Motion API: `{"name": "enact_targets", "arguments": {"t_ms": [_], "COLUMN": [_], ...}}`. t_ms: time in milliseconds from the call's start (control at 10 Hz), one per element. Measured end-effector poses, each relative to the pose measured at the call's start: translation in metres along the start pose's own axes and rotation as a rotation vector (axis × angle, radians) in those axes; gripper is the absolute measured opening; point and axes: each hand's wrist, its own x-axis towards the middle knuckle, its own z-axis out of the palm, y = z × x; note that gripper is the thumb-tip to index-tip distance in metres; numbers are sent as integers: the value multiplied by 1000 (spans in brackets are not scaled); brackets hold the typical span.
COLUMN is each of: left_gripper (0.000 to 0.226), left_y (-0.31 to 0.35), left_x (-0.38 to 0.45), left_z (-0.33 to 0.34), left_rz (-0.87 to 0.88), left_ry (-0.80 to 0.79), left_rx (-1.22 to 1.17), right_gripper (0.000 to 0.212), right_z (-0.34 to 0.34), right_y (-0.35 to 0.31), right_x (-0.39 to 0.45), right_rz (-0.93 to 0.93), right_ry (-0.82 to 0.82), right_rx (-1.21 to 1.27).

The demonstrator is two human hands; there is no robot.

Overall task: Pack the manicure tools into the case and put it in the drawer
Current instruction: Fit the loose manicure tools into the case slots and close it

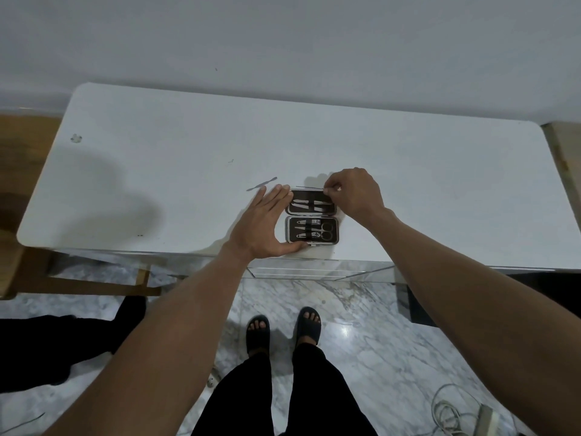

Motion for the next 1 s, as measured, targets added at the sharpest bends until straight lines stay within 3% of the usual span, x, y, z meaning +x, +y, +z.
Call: {"name": "enact_targets", "arguments": {"t_ms": [500, 1000], "left_gripper": [116, 119], "left_y": [-2, -1], "left_x": [1, 2], "left_z": [0, -2], "left_rz": [14, 2], "left_ry": [8, -15], "left_rx": [-24, -34], "right_gripper": [12, 19], "right_z": [4, 5], "right_y": [3, -1], "right_x": [25, 34], "right_rz": [16, -235], "right_ry": [-67, -121], "right_rx": [2, -259]}}
